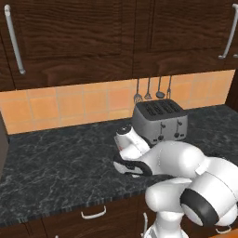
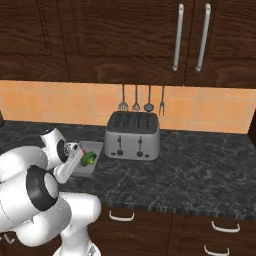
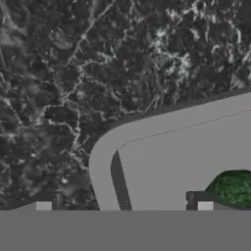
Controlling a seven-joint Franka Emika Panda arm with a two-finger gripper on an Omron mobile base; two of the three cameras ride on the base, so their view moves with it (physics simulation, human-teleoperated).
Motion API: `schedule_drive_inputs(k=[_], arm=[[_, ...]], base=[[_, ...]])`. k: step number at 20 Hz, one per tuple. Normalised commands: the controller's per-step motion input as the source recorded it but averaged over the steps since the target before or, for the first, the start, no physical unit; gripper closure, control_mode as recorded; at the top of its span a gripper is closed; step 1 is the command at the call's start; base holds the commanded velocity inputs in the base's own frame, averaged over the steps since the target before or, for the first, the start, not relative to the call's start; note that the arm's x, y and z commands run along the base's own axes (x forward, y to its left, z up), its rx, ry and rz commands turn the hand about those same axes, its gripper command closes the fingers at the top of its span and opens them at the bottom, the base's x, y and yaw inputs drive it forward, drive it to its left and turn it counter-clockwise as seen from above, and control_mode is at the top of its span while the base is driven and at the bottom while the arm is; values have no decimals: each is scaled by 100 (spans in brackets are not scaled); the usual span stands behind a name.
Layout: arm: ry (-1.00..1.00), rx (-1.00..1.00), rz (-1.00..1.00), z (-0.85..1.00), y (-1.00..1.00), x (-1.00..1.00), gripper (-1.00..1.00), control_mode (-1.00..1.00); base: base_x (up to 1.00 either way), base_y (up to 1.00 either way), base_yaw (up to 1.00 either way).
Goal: Take the meat container that has the chicken drumstick and place it on the second highest rack of the freezer. Then take the vegetable container that has the tomato and broccoli and place it on the highest rack of the freezer.
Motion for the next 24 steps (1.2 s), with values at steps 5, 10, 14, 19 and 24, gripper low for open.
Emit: schedule_drive_inputs(k=[5,10,14,19,24], arm=[[11,0,0,-41,0,22,-100,-100],[0,0,0,-18,0,-12,100,-100],[-4,0,0,-10,-4,-43,100,-100],[-6,1,0,17,-11,-48,100,-100],[-14,1,0,93,0,-76,100,-100]], base=[[0,0,0],[0,0,0],[0,0,0],[0,0,0],[0,0,0]])
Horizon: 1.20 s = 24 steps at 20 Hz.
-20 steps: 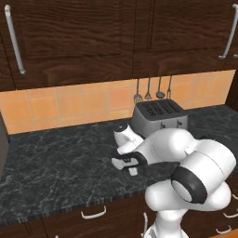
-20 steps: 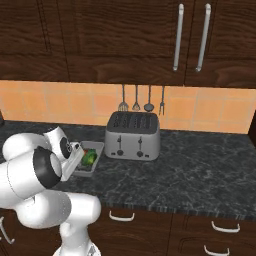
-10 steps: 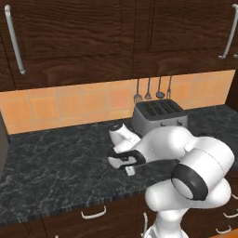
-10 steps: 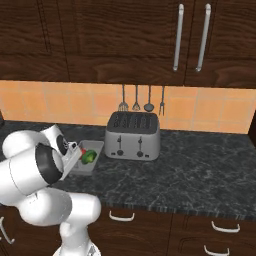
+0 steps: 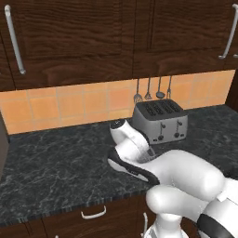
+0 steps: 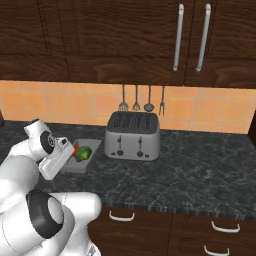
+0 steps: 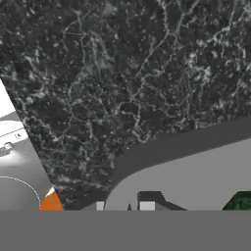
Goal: Take the meat container that has the chicken drumstick and place it on the second highest rack of the freezer. Then take the vegetable container that has the tomato and broccoli and place it on the highest rack of the freezer.
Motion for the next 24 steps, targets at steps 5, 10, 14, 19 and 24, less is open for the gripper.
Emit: schedule_drive_inputs(k=[5,10,14,19,24], arm=[[-22,0,0,100,0,-81,100,-100],[-18,0,1,100,-7,-67,100,-100],[-8,2,1,100,-18,-58,100,-100],[5,1,0,100,-7,-45,100,-100],[23,0,4,98,0,-40,100,-100]], base=[[0,0,0],[0,0,0],[0,0,0],[0,0,0],[0,0,0]])
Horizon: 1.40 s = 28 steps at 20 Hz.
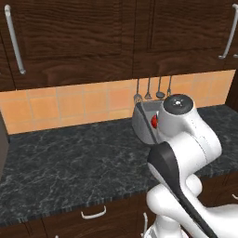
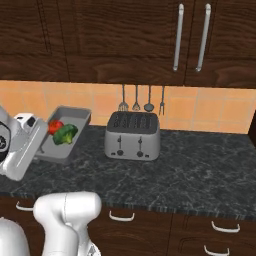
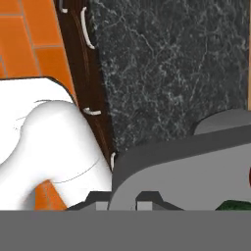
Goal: Take the meat container that has the chicken drumstick and place it on the second highest rack of the freezer. Then take the vegetable container that has the tomato and broccoli and place it on the highest rack of the freezer.
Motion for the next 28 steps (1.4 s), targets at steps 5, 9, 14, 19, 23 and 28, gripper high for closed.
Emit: schedule_drive_inputs(k=[5,9,14,19,23,28], arm=[[11,0,11,77,-3,-42,100,-100],[4,0,13,7,7,-56,100,-100],[0,0,2,-2,2,-6,100,100],[0,0,0,0,0,0,100,100],[0,0,0,0,0,0,100,100],[0,0,0,0,0,0,100,100]], base=[[0,0,0],[0,0,0],[-58,-15,-2],[-75,-39,-42],[-33,-16,-70],[-17,-37,-70]])
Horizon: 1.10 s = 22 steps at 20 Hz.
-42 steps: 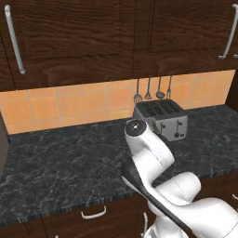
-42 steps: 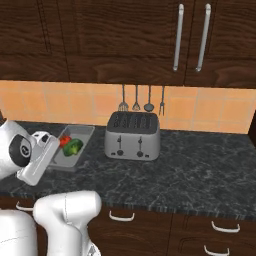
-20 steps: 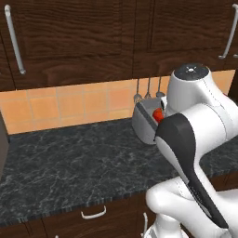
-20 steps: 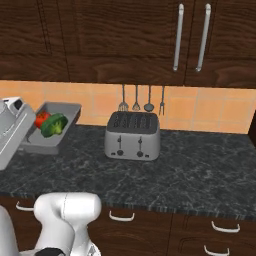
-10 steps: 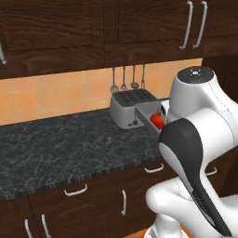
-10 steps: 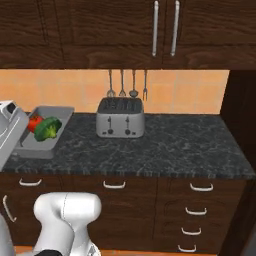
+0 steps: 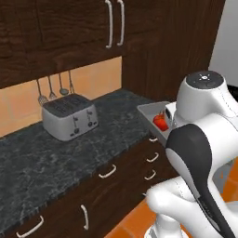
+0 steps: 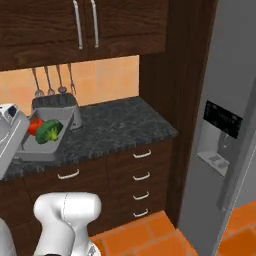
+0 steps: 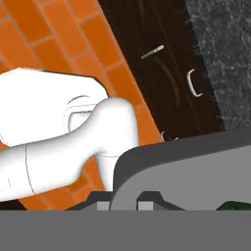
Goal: Take the meat container that has the chicken drumstick and place it on the second highest rack of the freezer. Then take the vegetable container that has the tomato and broccoli and place it on the highest rack of the freezer.
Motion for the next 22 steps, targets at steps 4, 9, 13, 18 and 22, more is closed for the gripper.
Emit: schedule_drive_inputs(k=[4,9,13,18,22], arm=[[0,0,0,0,0,0,100,100],[0,0,0,0,0,0,100,100],[0,0,0,0,0,0,100,100],[0,0,0,0,0,0,100,100],[0,0,0,0,0,0,100,100]], base=[[-3,-35,-73],[0,-52,-64],[0,-44,-64],[1,-38,-68],[0,-33,-67]])
